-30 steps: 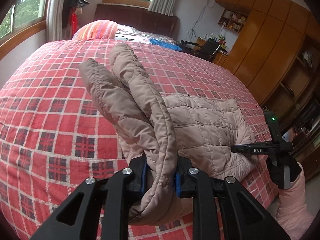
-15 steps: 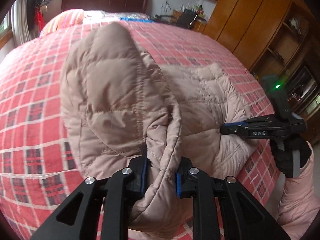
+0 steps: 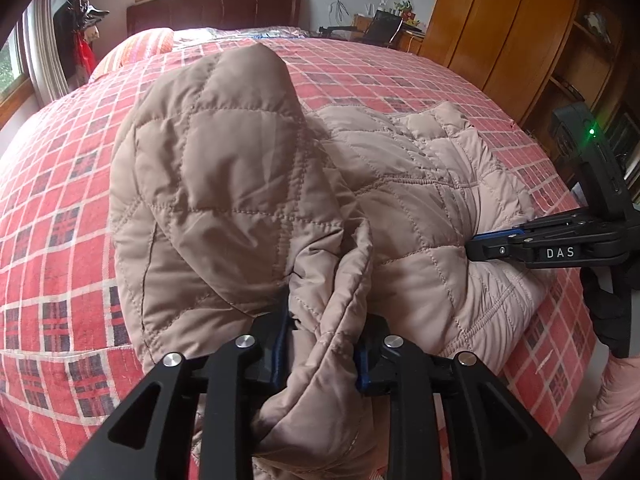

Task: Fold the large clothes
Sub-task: 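Lay the folded edge onto the coat and open both tools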

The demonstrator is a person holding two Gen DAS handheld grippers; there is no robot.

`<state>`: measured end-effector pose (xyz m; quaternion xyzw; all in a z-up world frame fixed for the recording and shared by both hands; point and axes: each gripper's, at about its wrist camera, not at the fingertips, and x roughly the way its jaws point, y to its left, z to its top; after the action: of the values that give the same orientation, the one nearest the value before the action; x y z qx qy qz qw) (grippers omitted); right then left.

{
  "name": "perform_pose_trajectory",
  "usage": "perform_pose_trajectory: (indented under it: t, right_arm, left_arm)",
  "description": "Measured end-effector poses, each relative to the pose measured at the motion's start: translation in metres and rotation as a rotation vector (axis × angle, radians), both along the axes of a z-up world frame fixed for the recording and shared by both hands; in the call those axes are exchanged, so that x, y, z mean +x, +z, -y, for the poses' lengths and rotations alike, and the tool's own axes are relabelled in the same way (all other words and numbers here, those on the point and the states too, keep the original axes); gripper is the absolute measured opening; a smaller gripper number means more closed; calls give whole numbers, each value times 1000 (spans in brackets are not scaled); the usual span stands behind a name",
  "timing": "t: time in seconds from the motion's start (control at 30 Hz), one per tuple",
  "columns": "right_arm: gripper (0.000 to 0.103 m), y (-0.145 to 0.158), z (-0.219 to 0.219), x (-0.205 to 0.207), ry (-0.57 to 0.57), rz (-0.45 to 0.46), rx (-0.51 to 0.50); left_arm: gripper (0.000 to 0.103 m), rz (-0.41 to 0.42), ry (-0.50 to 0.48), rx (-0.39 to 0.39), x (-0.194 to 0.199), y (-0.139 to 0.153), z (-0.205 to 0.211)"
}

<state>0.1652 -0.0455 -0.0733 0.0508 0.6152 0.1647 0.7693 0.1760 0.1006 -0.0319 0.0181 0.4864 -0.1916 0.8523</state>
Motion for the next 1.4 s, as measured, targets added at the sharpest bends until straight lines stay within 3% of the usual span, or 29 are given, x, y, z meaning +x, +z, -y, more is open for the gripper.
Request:
perform_pose_trajectory:
  t: [0.17, 0.23, 0.3, 0.4, 0.47, 0.57, 0.63, 0.7, 0.77, 0.9, 1.03, 1.17, 1.23, 1.3, 1.4]
  right_arm:
    - [13, 0, 1, 1, 2, -2, -5]
    - [13, 1, 1, 1, 5, -1, -6]
    - [13, 1, 1, 2, 5, -1, -3]
    - [13, 1, 2, 3, 6, -3, 4]
    - [13, 1, 3, 3, 8, -5, 6]
    - [13, 1, 4, 4, 9, -4, 4]
    - [13, 1, 5, 3, 11, -1, 4]
    - [13, 0, 5, 2, 12, 3, 3]
    - [13, 0, 5, 1, 13, 1, 1]
    - [15, 2, 2, 2, 12, -7, -6]
    - [15, 7, 0, 5, -7, -21, -22]
    - [18, 23, -12, 3, -14, -5, -76]
    - [21, 35, -24, 0, 10, 3, -50]
    - [37, 48, -39, -3, 35, 3, -20]
    - [43, 69, -63, -5, 64, 37, -3]
  left_arm:
    - [26, 1, 13, -27, 2, 1, -4]
    - [31, 6, 14, -35, -1, 4, -4]
    - [43, 17, 0, -43, -6, 9, -4]
    - [49, 22, -15, -73, -10, 22, -7]
    - [53, 5, -28, -147, -11, 36, -18]
    - [56, -32, -28, -324, -9, 56, -50]
    - [56, -41, -3, -449, -7, 67, -80]
    - [56, -8, 68, -501, -4, 74, -115]
    - [56, 4, 170, -486, 1, 69, -145]
    - [53, -44, 263, -348, 13, 37, -167]
    - [53, -116, 251, -307, 16, 16, -161]
    - [53, -114, 229, -248, 17, 14, -140]
    - [53, -106, 223, -202, 19, 16, -126]
    - [53, -102, 224, -136, 19, 13, -109]
    - [53, -102, 224, -82, 24, 7, -96]
